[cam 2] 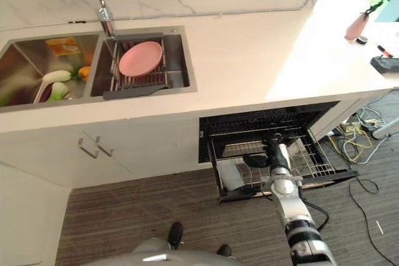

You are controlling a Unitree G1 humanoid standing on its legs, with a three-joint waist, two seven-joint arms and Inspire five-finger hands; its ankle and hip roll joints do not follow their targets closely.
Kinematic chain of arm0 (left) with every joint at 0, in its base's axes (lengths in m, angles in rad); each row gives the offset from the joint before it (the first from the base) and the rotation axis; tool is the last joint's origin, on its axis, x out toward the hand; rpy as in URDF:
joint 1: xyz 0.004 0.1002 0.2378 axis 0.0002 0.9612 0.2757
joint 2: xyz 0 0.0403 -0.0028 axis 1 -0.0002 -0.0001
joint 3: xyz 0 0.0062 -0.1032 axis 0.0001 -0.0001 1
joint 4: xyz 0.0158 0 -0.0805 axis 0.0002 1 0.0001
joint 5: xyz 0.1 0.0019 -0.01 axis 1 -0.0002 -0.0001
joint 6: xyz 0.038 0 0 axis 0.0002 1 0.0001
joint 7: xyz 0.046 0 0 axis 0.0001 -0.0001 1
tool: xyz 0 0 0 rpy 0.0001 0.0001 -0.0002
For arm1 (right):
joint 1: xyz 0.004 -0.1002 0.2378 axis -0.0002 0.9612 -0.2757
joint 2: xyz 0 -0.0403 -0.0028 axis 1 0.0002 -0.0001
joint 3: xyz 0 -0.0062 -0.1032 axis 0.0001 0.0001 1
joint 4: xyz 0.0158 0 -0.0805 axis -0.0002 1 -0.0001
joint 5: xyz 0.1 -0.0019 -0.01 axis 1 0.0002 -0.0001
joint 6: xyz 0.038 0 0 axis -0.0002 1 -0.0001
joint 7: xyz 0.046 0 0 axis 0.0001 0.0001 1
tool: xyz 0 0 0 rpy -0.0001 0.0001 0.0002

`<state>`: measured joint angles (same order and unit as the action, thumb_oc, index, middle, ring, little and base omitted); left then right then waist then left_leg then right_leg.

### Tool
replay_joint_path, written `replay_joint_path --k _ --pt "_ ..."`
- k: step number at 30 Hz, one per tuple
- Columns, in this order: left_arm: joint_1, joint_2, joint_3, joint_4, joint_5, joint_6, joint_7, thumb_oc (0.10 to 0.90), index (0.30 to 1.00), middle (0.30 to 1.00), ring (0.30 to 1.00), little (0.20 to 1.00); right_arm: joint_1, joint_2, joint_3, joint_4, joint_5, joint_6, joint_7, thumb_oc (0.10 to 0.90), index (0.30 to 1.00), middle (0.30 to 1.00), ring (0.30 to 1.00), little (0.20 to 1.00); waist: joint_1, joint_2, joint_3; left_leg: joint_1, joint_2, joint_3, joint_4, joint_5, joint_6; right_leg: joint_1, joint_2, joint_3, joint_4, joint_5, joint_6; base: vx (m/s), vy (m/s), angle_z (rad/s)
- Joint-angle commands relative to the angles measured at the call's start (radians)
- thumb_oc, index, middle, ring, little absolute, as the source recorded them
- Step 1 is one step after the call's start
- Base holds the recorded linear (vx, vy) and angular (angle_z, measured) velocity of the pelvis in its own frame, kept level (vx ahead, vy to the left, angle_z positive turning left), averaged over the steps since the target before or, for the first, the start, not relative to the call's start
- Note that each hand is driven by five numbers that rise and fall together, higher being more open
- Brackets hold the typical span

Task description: Place the dishes in the dishwasher.

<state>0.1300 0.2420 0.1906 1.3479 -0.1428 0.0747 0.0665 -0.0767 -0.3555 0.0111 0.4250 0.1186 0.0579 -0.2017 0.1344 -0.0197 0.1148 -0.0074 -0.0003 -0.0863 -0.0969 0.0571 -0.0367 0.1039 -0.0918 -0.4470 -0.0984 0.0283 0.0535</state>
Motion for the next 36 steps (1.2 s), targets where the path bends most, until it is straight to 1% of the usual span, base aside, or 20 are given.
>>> replay_joint_path --k 1,7,9,11,13,16,17,19,20,21,23,24,26,27,28,30,31,32,33,36 --pt "-0.015 0.007 -0.006 0.080 -0.075 0.000 0.014 0.800 0.900 0.900 0.900 0.900 0.015 -0.048 -0.062 -0.192 0.031 -0.153 -0.022 0.800 0.900 0.900 0.900 0.900 -0.006 0.017 -0.071 0.003 0.094 0.095 0.010 -0.009 -0.067 -0.004 -0.064 0.046 0.011 -0.045 0.075 0.01 -0.044 -0.17" --pt "-0.025 0.002 -0.016 0.080 -0.038 -0.014 0.015 0.800 0.900 0.900 0.900 0.900 0.099 -0.019 -0.109 -0.407 0.088 -0.224 0.012 0.800 0.900 0.900 0.900 0.900 -0.044 0.028 -0.065 0.030 0.115 0.126 0.010 -0.008 -0.074 -0.014 -0.042 0.103 0.011 -0.052 0.070 0.01 -0.071 -0.23" --pt "-0.042 0.012 -0.047 0.071 0.002 -0.027 0.039 0.800 0.900 0.900 0.900 0.900 0.127 -0.030 -0.128 -0.466 0.096 -0.243 -0.007 0.800 0.900 0.900 0.900 0.900 -0.063 0.022 -0.029 -0.045 0.115 0.143 0.145 -0.034 -0.076 -0.023 -0.053 0.117 0.011 -0.051 0.065 -0.16 -0.078 -0.26" --pt "-0.057 0.003 -0.083 0.045 0.044 -0.038 0.066 0.800 0.900 0.900 0.900 0.900 0.164 -0.040 -0.152 -0.527 0.090 -0.255 -0.026 0.800 0.900 0.900 0.900 0.900 -0.106 0.023 0.001 -0.122 0.141 0.264 0.263 -0.050 -0.084 -0.021 -0.073 0.091 0.011 -0.063 0.062 -0.20 0.026 0.27" --pt "-0.045 -0.015 -0.093 0.025 0.076 -0.044 0.082 0.800 0.900 0.900 0.900 0.900 0.186 -0.035 -0.157 -0.549 0.083 -0.254 -0.030 0.800 0.900 0.900 0.900 0.900 -0.141 0.045 0.008 -0.101 0.225 0.373 0.288 -0.064 -0.103 -0.011 -0.079 0.091 0.011 -0.084 0.071 0.00 0.143 1.00" --pt "-0.029 -0.029 -0.104 0.019 0.100 -0.055 0.090 0.800 0.900 0.900 0.900 0.900 0.197 -0.032 -0.162 -0.555 0.075 -0.254 -0.028 0.800 0.900 0.900 0.900 0.900 -0.148 0.059 0.012 -0.059 0.261 0.379 0.225 -0.019 -0.107 -0.012 -0.096 0.099 0.011 -0.054 0.083 0.04 0.317 0.06" --pt "-0.030 -0.026 -0.127 0.013 0.125 -0.067 0.089 0.800 0.900 0.900 0.900 0.900 0.204 -0.036 -0.172 -0.567 0.080 -0.261 -0.012 0.800 0.900 0.900 0.900 0.900 -0.157 0.068 0.003 -0.034 0.309 0.305 0.173 0.017 -0.127 -0.018 -0.128 0.110 0.013 -0.039 0.102 0.06 0.271 -0.20" --pt "-0.041 -0.019 -0.147 -0.002 0.134 -0.070 0.100 0.800 0.900 0.900 0.900 0.900 0.206 -0.052 -0.189 -0.570 0.094 -0.277 -0.007 0.800 0.900 0.900 0.900 0.900 -0.171 0.084 -0.011 -0.034 0.359 0.241 0.121 0.067 -0.144 -0.030 -0.160 0.111 0.019 -0.031 0.128 0.07 0.464 -0.19" --pt "-0.041 -0.019 -0.147 -0.002 0.134 -0.070 0.100 0.800 0.900 0.900 0.900 0.900 0.206 -0.052 -0.189 -0.570 0.094 -0.277 -0.007 0.800 0.900 0.900 0.900 0.900 -0.171 0.084 -0.011 -0.034 0.359 0.241 0.121 0.067 -0.144 -0.030 -0.160 0.111 0.019 -0.031 0.128 0.08 0.732 -0.11" --pt "-0.053 -0.018 -0.177 -0.030 0.147 -0.074 0.106 0.800 0.900 0.900 0.900 0.900 0.192 -0.068 -0.220 -0.569 0.094 -0.287 -0.025 0.800 0.900 0.900 0.900 0.900 -0.180 0.096 -0.017 -0.054 0.388 0.224 0.103 0.093 -0.160 -0.031 -0.210 0.102 0.038 -0.016 0.157 0.08 0.635 0.00" --pt "-0.050 -0.025 -0.200 -0.049 0.171 -0.079 0.096 0.800 0.900 0.900 0.900 0.900 0.186 -0.057 -0.249 -0.571 0.109 -0.287 -0.028 0.800 0.900 0.900 0.900 0.900 -0.177 0.106 -0.035 -0.060 0.374 0.236 0.101 0.048 -0.161 -0.023 -0.266 0.091 0.060 0.001 0.184 0.13 0.753 0.16" --pt "-0.053 -0.023 -0.211 -0.055 0.179 -0.079 0.090 0.800 0.900 0.900 0.900 0.900 0.190 -0.048 -0.269 -0.561 0.105 -0.283 -0.033 0.800 0.900 0.900 0.900 0.900 -0.174 0.095 -0.043 -0.074 0.339 0.231 0.128 0.005 -0.150 -0.020 -0.317 0.082 0.084 0.041 0.196 0.12 0.624 0.34" --pt "-0.051 -0.002 -0.201 -0.070 0.165 -0.078 0.090 0.800 0.900 0.900 0.900 0.900 0.159 -0.024 -0.281 -0.542 0.101 -0.273 -0.055 0.800 0.900 0.900 0.900 0.900 -0.165 0.067 -0.028 -0.104 0.255 0.227 0.203 -0.059 -0.097 -0.073 -0.398 0.117 0.197 0.109 0.171 0.07 0.515 0.35" --pt "-0.051 -0.002 -0.201 -0.070 0.165 -0.078 0.090 0.800 0.900 0.900 0.900 0.900 0.159 -0.024 -0.281 -0.542 0.101 -0.273 -0.055 0.800 0.900 0.900 0.900 0.900 -0.164 0.066 -0.030 -0.106 0.253 0.228 0.204 -0.059 -0.097 -0.076 -0.400 0.118 0.198 0.109 0.172 0.04 0.593 0.33" --pt "-0.049 0.011 -0.179 -0.058 0.125 -0.077 0.098 0.800 0.900 0.900 0.900 0.900 0.107 0.013 -0.272 -0.541 0.110 -0.285 -0.080 0.800 0.900 0.900 0.900 0.900 -0.143 0.074 -0.001 -0.087 0.226 0.273 0.207 -0.082 -0.053 -0.159 -0.422 0.095 0.312 0.125 0.143 0.10 0.575 0.21" --pt "-0.040 0.012 -0.173 -0.049 0.123 -0.076 0.098 0.800 0.900 0.900 0.900 0.900 0.092 0.021 -0.265 -0.536 0.114 -0.296 -0.086 0.800 0.900 0.900 0.900 0.900 -0.135 0.082 0.001 -0.072 0.216 0.296 0.197 -0.086 -0.039 -0.175 -0.421 0.054 0.355 0.107 0.138 0.09 0.573 -0.44" --pt "-0.025 0.020 -0.172 -0.036 0.135 -0.062 0.087 0.800 0.900 0.900 0.900 0.900 0.098 0.022 -0.285 -0.580 0.099 -0.308 -0.089 0.800 0.900 0.900 0.900 0.900 -0.158 0.096 0.003 -0.035 0.174 0.292 0.158 -0.079 -0.008 -0.222 -0.311 0.096 0.432 0.037 0.104 0.06 0.368 -0.65" --pt "-0.024 0.019 -0.173 -0.036 0.135 -0.062 0.087 0.800 0.900 0.900 0.900 0.900 0.099 0.022 -0.286 -0.582 0.099 -0.306 -0.089 0.800 0.900 0.900 0.900 0.900 -0.155 0.096 0.004 -0.031 0.176 0.295 0.155 -0.079 -0.010 -0.224 -0.309 0.100 0.438 0.033 0.103 0.23 0.580 -0.24" --pt "-0.007 0.012 -0.171 -0.017 0.158 -0.050 0.071 0.800 0.900 0.900 0.900 0.900 0.090 0.042 -0.340 -0.615 0.133 -0.344 -0.116 0.800 0.900 0.900 0.900 0.900 -0.160 0.100 -0.002 0.001 0.141 0.298 0.122 -0.080 0.002 -0.219 -0.249 0.104 0.384 -0.001 0.103 0.17 0.292 0.15" --pt "-0.016 0.011 -0.177 0.016 0.189 -0.040 0.068 0.800 0.900 0.900 0.900 0.900 0.064 0.050 -0.374 -0.687 0.132 -0.372 -0.137 0.800 0.900 0.900 0.900 0.900 -0.178 0.097 -0.007 0.033 0.101 0.280 0.104 -0.103 0.013 -0.224 -0.174 0.147 0.269 -0.006 0.093 0.16 0.201 0.48"
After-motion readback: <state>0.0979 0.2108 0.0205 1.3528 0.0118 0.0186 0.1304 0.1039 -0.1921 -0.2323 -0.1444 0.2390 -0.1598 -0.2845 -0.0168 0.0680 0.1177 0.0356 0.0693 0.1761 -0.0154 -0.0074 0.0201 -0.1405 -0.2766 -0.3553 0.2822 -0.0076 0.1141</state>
